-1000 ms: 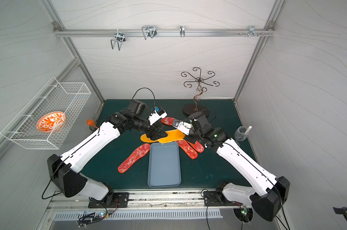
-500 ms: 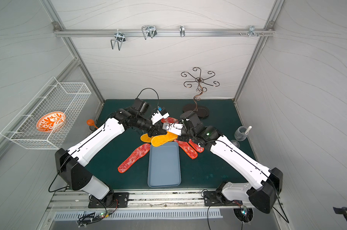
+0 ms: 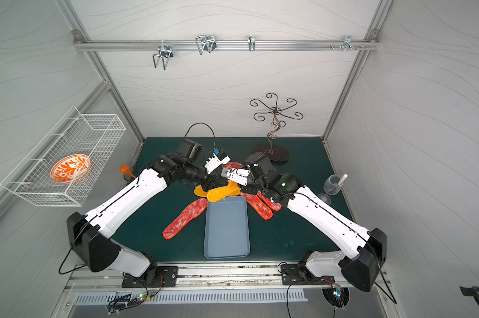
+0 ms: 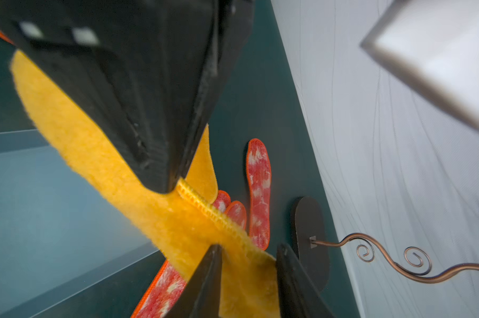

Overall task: Put the insoles into the storage box
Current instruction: Pick up the insole from the center of the board.

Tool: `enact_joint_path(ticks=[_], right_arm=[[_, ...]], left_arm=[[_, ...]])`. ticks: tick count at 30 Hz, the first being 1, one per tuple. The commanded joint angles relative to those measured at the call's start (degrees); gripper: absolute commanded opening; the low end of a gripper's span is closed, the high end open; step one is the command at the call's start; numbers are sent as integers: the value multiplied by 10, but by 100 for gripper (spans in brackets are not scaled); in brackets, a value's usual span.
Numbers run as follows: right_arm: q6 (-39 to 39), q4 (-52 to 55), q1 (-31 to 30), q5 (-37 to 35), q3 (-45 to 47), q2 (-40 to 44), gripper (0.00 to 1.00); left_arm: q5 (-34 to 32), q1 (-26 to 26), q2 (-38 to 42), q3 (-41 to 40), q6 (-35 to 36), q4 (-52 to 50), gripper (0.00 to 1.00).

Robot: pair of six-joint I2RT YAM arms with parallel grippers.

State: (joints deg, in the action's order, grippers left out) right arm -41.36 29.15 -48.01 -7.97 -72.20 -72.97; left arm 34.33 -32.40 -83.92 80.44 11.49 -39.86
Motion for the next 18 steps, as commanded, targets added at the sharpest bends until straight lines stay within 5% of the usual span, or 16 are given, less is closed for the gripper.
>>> enact_joint_path(ticks=[1,4,8,15,18], right_arm=[[69,-51,8,0,15,26,54],[180,-75,39,24,13,41,64],[412,-168,112,140,66,93,74],[796,-372,202,282,195,127,77],[883,-408,204,303,217,115,77]], left_arm=[[-71,0,58,-51,-59,176,0],[-110,2,100,-115,-113,283,0],[-127,3,141,-189,-192,408,0],[-89,5,162,-221,-300,523,0],[-91,4,174,-253,-345,605,0]])
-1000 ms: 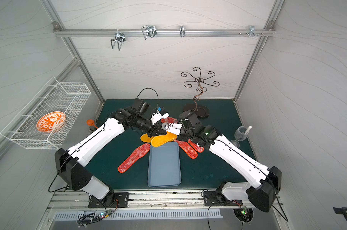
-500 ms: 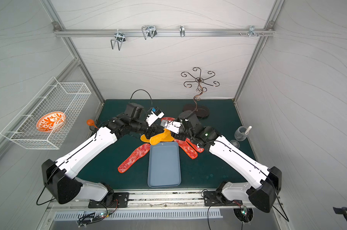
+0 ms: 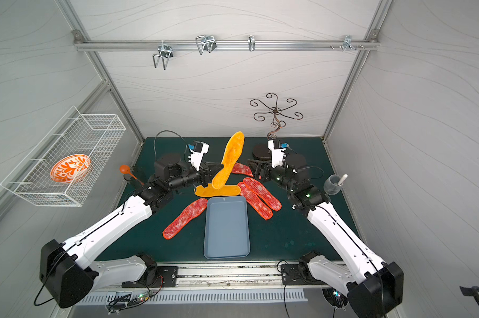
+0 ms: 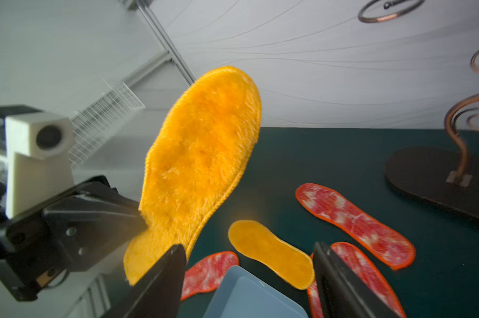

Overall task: Put the insoles into the storage box
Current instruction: Pick up the insole from the center of the board.

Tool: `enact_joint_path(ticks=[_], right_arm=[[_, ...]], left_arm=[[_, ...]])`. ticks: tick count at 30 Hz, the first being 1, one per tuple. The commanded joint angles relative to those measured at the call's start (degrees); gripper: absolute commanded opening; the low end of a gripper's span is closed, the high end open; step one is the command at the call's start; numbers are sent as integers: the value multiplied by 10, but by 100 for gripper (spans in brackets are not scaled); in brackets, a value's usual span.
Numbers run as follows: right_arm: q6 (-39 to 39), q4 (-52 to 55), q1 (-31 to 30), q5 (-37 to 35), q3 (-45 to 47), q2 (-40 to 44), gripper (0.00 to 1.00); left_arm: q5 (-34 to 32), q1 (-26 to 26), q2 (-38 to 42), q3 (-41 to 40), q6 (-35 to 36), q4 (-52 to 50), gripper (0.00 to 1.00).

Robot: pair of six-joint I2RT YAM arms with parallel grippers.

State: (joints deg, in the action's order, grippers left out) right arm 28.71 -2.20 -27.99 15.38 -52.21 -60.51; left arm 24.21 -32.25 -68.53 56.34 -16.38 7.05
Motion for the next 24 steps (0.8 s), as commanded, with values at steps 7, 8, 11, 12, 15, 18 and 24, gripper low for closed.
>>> enact_joint_path(ticks=[7,8,11,12,15,18,24], right_arm=[[332,-306,7,139,62,-72,74],[341,-325,6,148,61,-79,73],[348,-341,3,169,52,-93,72],[354,-349,4,173,50,-99,71],[377,-392,5,181,44,-118,66],[384,-416,4,196,32,-131,61],[404,-454,4,210,25,-151,48]], left_arm=[[56,3,-1,-23,-123,185,0],[54,4,0,-27,-130,192,0],[65,4,-2,-30,-147,203,0],[74,4,-5,-29,-152,204,0],[85,4,-7,-27,-163,201,0],[77,4,-2,-36,-161,200,0],[84,4,3,-37,-157,189,0]])
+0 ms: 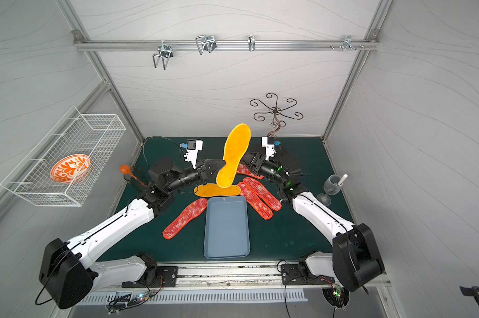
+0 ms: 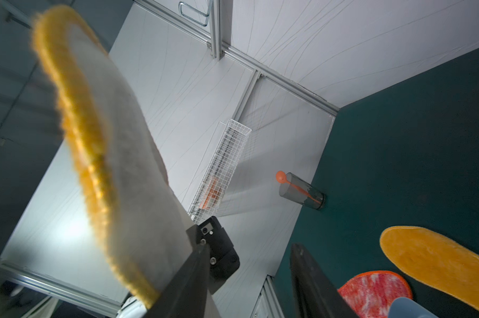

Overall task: Put the insoles into the storage box
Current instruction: Pick up the insole from the center of the board.

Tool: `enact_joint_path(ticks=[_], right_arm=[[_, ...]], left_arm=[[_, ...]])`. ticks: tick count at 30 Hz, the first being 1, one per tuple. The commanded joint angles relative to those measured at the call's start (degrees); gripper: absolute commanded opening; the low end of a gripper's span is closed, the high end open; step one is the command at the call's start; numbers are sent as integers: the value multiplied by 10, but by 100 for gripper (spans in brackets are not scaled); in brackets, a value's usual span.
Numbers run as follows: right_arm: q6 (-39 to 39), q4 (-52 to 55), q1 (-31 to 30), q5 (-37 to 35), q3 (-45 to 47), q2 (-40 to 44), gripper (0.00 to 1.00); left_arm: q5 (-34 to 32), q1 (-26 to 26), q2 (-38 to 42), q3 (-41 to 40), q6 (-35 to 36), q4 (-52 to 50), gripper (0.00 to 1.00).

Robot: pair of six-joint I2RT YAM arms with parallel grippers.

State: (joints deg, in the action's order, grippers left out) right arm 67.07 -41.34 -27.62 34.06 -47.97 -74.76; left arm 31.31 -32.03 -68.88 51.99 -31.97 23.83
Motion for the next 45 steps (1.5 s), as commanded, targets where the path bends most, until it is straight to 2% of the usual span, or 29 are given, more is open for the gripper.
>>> enact_joint_path(ticks=[1,6,11,16,23,29,33,39,41,45], right_arm=[[26,-68,0,26,-18,-10,47],[-2,-10,11,24,10,21,45],[-38,36,27,57,37,66,46],[-30,11,27,77,45,81,48],[13,-54,23,73,-3,20,48],[16,-65,20,84,-43,-18,47],[35,-90,20,89,-61,-38,40],[68,-115,17,94,-52,-45,13],[65,-105,14,91,-46,-39,7],[33,-51,14,88,-39,-25,1]], left_arm=[[9,1,8,5,-1,22,0],[-8,5,13,5,-9,38,0],[-8,21,15,4,-32,68,0],[17,28,13,7,-33,73,0],[48,28,3,7,-53,91,0],[62,28,-1,11,-58,86,0],[63,28,-2,10,-56,80,0],[55,28,0,13,-39,51,0],[49,28,2,13,-39,48,0],[49,29,8,25,-15,13,24]])
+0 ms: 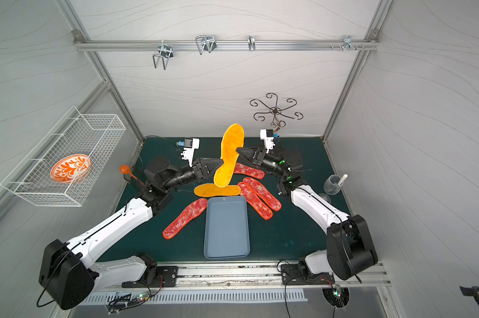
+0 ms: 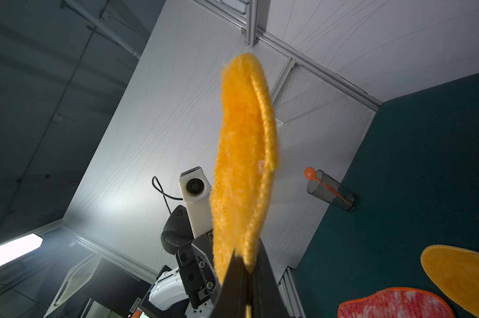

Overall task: Put the insoles into the storage box
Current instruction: Pick up the insole from the center of the board, then place the insole in the storage box.

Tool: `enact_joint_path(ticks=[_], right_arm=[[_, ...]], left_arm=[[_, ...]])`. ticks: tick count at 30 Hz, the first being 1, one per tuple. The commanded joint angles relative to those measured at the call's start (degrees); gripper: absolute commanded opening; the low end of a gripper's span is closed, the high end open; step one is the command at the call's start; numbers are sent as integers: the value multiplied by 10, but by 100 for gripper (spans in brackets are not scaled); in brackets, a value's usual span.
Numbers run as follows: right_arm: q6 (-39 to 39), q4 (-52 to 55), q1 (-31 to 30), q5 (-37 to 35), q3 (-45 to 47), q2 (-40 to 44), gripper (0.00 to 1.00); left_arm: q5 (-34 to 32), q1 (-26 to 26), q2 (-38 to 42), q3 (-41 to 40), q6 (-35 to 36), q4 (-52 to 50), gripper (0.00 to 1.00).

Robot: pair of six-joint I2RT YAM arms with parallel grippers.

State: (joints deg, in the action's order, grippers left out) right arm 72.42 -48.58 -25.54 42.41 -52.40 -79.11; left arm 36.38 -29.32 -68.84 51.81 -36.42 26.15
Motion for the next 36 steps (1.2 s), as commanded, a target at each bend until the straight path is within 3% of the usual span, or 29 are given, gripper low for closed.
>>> enact_joint_path(ticks=[1,6,9,13,17,27,36], right_arm=[[-32,41,-7,1,7,23,0],[-94,162,-25,-27,18,42,0],[-105,210,-49,-69,44,46,0],[-111,277,-91,-103,64,32,0],[-141,347,-142,-136,73,18,0],[-126,303,-214,-161,131,-53,0],[-67,209,-247,-204,185,-136,2]], left_arm=[[-2,4,11,32,42,-41,29],[-26,45,43,40,88,-145,61],[-70,69,65,57,149,-262,73],[-117,90,82,75,205,-377,82],[-145,106,104,62,217,-423,85],[-169,111,156,-19,187,-449,89],[-187,110,197,-97,140,-438,89]])
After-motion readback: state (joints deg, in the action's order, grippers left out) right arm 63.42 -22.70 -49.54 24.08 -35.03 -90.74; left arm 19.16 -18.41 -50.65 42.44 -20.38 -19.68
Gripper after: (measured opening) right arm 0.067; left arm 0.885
